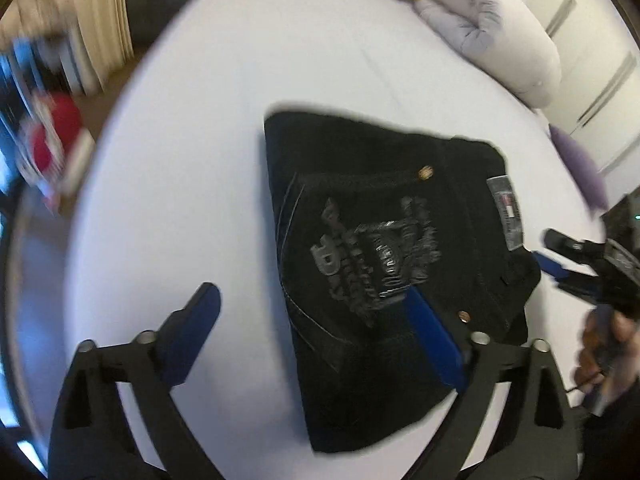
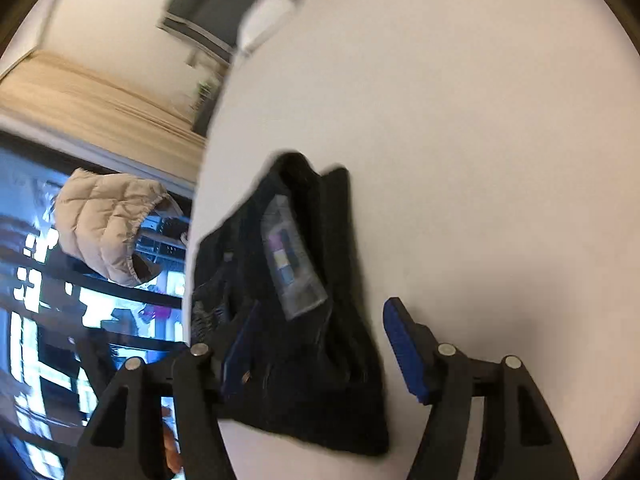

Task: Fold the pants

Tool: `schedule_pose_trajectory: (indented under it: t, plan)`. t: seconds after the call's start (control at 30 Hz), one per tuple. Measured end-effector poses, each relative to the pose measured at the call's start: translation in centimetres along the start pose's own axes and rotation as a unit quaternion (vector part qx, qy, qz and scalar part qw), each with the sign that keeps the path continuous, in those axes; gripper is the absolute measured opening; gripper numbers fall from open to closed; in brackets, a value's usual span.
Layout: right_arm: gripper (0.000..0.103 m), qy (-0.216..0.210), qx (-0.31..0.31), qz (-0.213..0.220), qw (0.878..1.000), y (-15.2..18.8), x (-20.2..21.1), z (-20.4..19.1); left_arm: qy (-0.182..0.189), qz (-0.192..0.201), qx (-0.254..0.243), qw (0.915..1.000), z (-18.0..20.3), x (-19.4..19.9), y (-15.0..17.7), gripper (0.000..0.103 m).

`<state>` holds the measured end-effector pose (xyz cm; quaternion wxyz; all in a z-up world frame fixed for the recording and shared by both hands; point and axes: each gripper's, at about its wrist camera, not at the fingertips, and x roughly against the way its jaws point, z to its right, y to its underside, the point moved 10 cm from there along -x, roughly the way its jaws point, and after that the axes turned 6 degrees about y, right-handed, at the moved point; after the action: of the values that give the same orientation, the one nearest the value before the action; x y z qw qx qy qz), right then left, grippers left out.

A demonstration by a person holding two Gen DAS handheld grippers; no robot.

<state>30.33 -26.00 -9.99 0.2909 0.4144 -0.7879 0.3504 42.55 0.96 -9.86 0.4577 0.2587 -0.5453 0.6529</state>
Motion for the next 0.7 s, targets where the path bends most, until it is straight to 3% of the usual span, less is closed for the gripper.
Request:
schedule_pose_trajectory:
  t: [0.1,0.27,0.43,0.6,0.7]
  plan:
    - [0.067,0.025,0.058,0.056,0.996,0.9,4.5,-2.6,-0.046,0.06,-0.043,0.9962,2.9,5.0,-0.8,0.102]
    - [0.08,0.036,0.137,0.161,0.977,1.2,11.9,-9.1,-0.067,0.118,-0.072,0.9881,8.0,11.5,-0.4,0.103]
    - [0.085,0.031,0.171,0.213,0.962,2.6,17.2,-12.3,-0.076,0.147,-0.088,0.9822,12.3,16.2,0.8,0.103]
    - [0.086,0.032,0.192,0.24,0.951,4.9,20.8,-13.8,-0.086,0.177,-0.095,0.9757,14.1,21.6,2.8,0.103]
    - [0.088,0.035,0.204,0.259,0.943,6.2,22.8,-14.9,-0.116,0.204,-0.097,0.9672,14.9,25.4,4.0,0.103]
